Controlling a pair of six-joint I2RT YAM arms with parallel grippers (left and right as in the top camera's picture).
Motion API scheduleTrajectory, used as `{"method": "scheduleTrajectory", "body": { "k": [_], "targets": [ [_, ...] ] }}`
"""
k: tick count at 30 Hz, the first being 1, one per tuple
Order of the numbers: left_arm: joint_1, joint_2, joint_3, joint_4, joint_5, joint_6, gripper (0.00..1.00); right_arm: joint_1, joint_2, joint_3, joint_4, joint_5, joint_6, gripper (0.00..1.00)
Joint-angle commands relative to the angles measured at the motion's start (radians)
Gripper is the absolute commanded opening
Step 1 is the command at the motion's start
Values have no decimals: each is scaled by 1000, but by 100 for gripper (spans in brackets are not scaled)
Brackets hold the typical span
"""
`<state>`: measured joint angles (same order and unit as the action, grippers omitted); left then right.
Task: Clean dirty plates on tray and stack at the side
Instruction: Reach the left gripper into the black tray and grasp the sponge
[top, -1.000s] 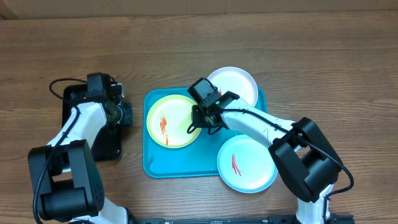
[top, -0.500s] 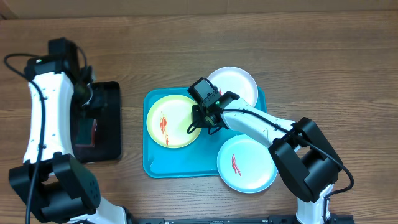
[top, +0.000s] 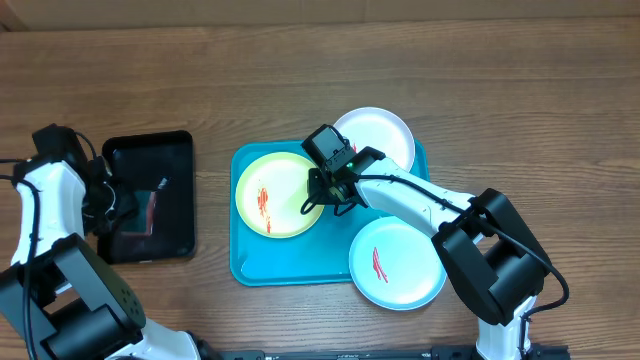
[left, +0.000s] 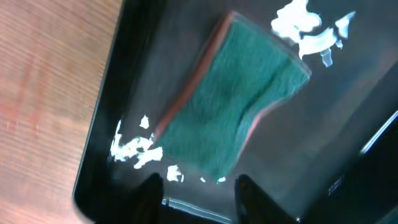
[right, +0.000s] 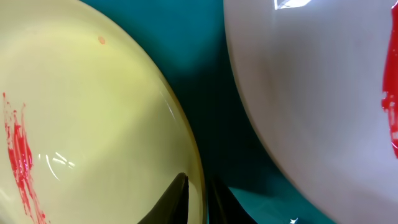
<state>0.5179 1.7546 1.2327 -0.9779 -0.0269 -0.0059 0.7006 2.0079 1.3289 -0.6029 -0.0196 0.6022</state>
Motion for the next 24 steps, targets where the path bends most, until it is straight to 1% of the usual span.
{"method": "scheduleTrajectory", "body": {
  "k": [1, 4, 7, 10, 11, 14, 24],
  "targets": [
    [-17, -3, -16, 53, -5, 92, 44, 0, 14, 6, 4, -1, 0, 14],
    [-35, -2, -16, 93, -32, 153, 45, 0, 14, 6, 4, -1, 0, 14],
    [-44, -2, -17, 146, -55, 163, 48, 0, 14, 6, 4, -1, 0, 14],
    [-50, -2, -17, 179, -50, 167, 42, 0, 14, 6, 5, -1, 0, 14],
    [-53, -2, -17, 179, -50, 168, 40, 0, 14, 6, 6, -1, 0, 14],
    [-64, 5, -21, 174, -49, 190, 37, 0, 14, 6, 8, -1, 0, 15],
    [-82, 140, -22, 145, -51, 193, 40, 0, 14, 6, 7, -1, 0, 15]
  ]
}}
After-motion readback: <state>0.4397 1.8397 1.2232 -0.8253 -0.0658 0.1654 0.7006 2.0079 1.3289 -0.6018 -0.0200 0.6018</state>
